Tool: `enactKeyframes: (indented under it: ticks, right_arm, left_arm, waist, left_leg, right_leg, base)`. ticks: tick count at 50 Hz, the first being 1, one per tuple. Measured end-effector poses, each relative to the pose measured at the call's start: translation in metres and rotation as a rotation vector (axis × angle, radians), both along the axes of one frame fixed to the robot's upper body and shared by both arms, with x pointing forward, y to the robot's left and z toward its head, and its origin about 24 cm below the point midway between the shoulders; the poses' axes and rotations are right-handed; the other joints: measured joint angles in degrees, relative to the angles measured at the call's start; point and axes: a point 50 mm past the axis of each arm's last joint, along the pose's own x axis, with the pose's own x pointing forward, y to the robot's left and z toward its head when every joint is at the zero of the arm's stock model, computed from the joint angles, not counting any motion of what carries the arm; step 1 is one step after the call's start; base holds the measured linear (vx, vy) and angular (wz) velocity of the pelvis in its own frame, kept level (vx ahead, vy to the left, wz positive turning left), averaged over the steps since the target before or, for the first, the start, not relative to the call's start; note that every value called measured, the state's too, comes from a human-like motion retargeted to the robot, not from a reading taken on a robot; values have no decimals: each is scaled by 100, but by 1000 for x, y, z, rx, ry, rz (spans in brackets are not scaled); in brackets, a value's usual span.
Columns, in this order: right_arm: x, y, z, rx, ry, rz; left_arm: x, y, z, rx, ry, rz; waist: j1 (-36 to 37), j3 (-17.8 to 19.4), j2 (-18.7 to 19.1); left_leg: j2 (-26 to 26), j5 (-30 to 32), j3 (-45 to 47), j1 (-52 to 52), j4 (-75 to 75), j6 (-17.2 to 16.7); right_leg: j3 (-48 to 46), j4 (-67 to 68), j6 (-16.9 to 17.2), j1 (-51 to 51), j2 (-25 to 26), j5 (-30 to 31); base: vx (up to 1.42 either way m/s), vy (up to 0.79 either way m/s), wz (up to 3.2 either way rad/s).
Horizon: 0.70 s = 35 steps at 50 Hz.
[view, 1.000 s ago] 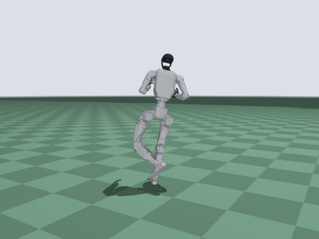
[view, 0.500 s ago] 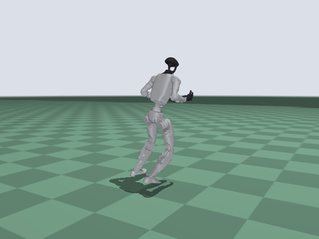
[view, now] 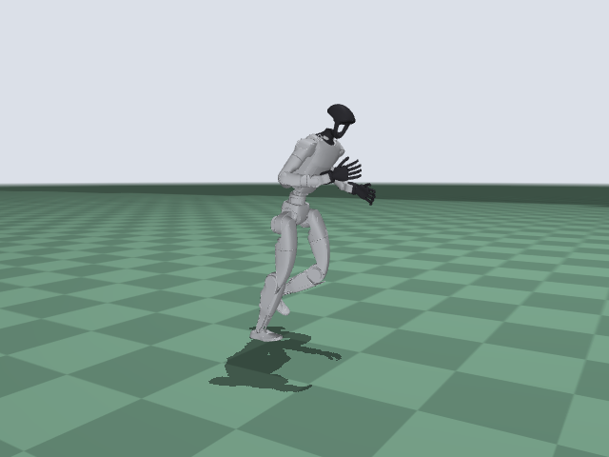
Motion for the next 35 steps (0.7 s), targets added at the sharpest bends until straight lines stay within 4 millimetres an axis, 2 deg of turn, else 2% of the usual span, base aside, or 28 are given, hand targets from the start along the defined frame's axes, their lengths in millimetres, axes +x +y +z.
enactKeyframes:
  ticks: [3, 5, 7, 10, 11, 12, 13, 15, 18, 20, 22, 23, 25, 28, 30, 32, 35]
  right_arm:
    - [-20, 10, 48, 183, -245, 90]
    - [-34, 7, 65, 296, -351, 116]
    - [-43, 5, 71, 381, -391, 158]
    - [-49, 8, 69, 461, -378, 279]
    - [-48, 9, 67, 366, -414, 173]
    - [-47, 10, 63, 310, -410, 138]
    - [-45, 14, 54, 340, -332, 246]
    - [-36, 19, 32, 197, -252, 162]
    - [-16, 18, -23, 131, 53, 74]
    - [-14, 4, -60, 60, 233, -33]
    - [-27, -11, -79, 3, 333, -55]
    - [-36, -20, -81, -26, 356, -42]
    - [-51, -29, -81, -53, 386, -13]
    - [-60, -43, -82, -119, 448, -26]
    - [-60, -53, -86, -138, 506, -63]
    - [-56, -56, -94, -163, 540, -99]
    - [-43, -48, -106, -192, 535, -114]
  left_arm:
    - [-37, 22, 2, 72, 108, -34]
    - [-49, 32, 9, 76, 145, -46]
    - [-55, 42, 13, 52, 160, -29]
    - [-60, 52, 22, 26, 100, 27]
    - [-58, 51, 26, 45, 60, 47]
    - [-55, 48, 28, 52, 16, 58]
    - [-49, 41, 30, 35, -35, 49]
    - [-32, 22, 32, 30, -128, 16]
    - [13, -19, 47, -44, -299, -49]
    - [39, -52, 80, -64, -466, -109]
    - [45, -81, 128, -37, -691, -177]
    - [44, -94, 153, -14, -810, -193]
    - [33, -109, 190, 6, -1011, -184]
    - [21, -119, 218, -77, -1135, -202]
    - [20, -123, 223, -153, -1126, -255]
    - [24, -124, 217, -165, -1074, -281]
    - [34, -120, 189, -134, -959, -288]
  waist:
    - [1202, -273, -492]
    - [1904, -439, -733]
    - [2331, -552, -908]
    - [2444, -661, -974]
    - [2362, -640, -897]
    - [2270, -604, -803]
    - [2157, -541, -674]
    - [1945, -407, -463]
    - [1598, -335, -514]
    - [1332, -333, -530]
    - [854, -394, -367]
    - [535, -443, -218]
    - [-162, -580, 123]
    - [-1098, -722, 571]
    - [-1490, -765, 653]
    - [-1614, -764, 571]
    - [-1471, -693, 380]
  left_leg:
    - [-243, -235, 131, -431, -558, 208]
    - [-404, -233, 164, -647, -1425, 227]
    - [-525, -154, 183, -706, -2685, 194]
    - [-615, -138, 287, -482, -4781, 49]
    - [-600, -53, 416, -307, -5274, -65]
    - [-578, 33, 528, -132, -5629, -156]
    - [-541, 118, 607, 45, -5707, -200]
    - [-474, -102, 548, 335, -5305, -89]
    - [-545, -1111, 352, 254, -4017, 188]
    - [-586, -1518, 307, 287, -3558, 115]
    - [-571, -1569, 185, 579, -3710, -150]
    - [-554, -1481, 69, 744, -3940, -307]
    - [-446, -1117, -185, 1156, -4565, -616]
    - [-294, -160, -582, 1780, -5459, -928]
    - [-356, 534, -796, 2199, -5829, -1062]
    - [-489, 1121, -964, 2682, -6029, -1058]
    - [-683, 1606, -1076, 3066, -5465, -780]
  right_leg:
    - [412, -360, 292, 329, -380, 618]
    - [498, -514, 519, 485, -656, 1182]
    - [560, -671, 732, 656, -852, 1808]
    - [607, -847, 965, 1066, -938, 2587]
    - [598, -793, 966, 1266, -888, 2706]
    - [584, -662, 949, 1452, -827, 2786]
    - [561, -377, 895, 1608, -743, 2790]
    - [511, 950, 829, 1517, -579, 2690]
    - [548, 4007, 793, 275, -546, 2070]
    - [428, 5350, 466, -535, -620, 1342]
    - [33, 5783, 98, -1132, -704, 842]
    - [-227, 5732, -4, -1390, -724, 704]
    - [-715, 5088, -39, -1747, -628, 600]
    - [-1241, 2702, 260, -1754, -368, 921]
    - [-1458, 766, 507, -1514, -348, 1259]
    - [-1650, -481, 707, -1315, -428, 1522]
    - [-1794, -827, 747, -1060, -573, 1921]
  base:
    - [82, 9, -207]
    - [86, 20, -122]
    - [87, 28, -57]
    - [88, 33, 11]
    - [91, 36, 53]
    - [92, 36, 68]
    - [93, 35, 68]
    - [93, 34, 61]
    - [86, 25, 47]
    - [84, 19, 57]
    - [87, 17, 96]
    - [90, 12, 124]
    - [95, 4, 127]
    - [104, -11, 113]
    - [110, -23, 77]
    - [114, -29, 16]
    - [112, -28, -50]
